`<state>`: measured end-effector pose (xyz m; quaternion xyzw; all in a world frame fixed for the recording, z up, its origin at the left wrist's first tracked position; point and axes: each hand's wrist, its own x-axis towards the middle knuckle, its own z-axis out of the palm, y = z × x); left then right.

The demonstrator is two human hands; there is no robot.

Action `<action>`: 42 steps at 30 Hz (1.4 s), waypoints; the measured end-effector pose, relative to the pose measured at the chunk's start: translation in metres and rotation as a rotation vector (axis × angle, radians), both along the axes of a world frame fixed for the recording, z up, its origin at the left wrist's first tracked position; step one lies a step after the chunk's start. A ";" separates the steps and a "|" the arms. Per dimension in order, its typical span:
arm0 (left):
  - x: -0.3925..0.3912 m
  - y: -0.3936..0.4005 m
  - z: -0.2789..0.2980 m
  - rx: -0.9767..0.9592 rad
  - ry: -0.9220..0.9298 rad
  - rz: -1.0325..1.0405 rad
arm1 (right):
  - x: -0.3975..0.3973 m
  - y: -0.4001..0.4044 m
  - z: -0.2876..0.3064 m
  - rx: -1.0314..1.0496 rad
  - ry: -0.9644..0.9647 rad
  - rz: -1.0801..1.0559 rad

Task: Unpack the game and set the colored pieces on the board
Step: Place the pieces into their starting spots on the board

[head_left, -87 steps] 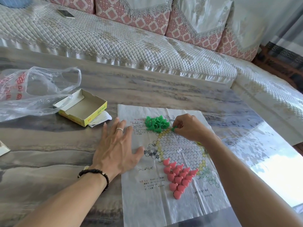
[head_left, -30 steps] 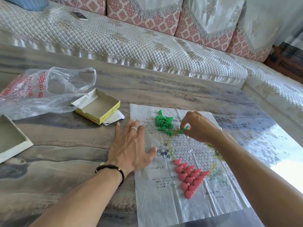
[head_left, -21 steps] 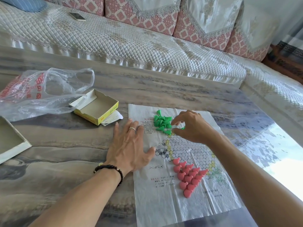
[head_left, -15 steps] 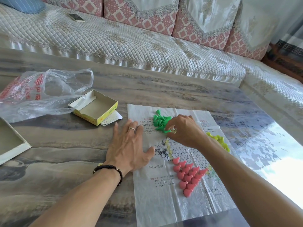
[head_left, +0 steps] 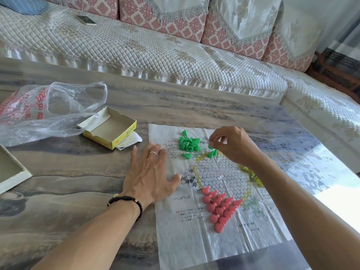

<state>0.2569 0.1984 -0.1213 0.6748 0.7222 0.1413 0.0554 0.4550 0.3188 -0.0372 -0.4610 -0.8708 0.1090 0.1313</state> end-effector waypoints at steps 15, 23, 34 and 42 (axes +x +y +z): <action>-0.001 0.001 -0.004 0.026 0.006 0.000 | 0.000 -0.002 -0.013 0.102 -0.351 0.153; -0.001 0.001 -0.004 0.027 -0.007 -0.003 | -0.007 -0.004 -0.021 0.096 -0.386 0.149; -0.001 0.000 -0.002 0.015 0.018 -0.003 | -0.035 -0.012 -0.018 0.046 -0.138 0.138; 0.000 0.000 0.000 0.015 0.004 0.003 | -0.054 -0.018 -0.031 0.067 -0.195 0.212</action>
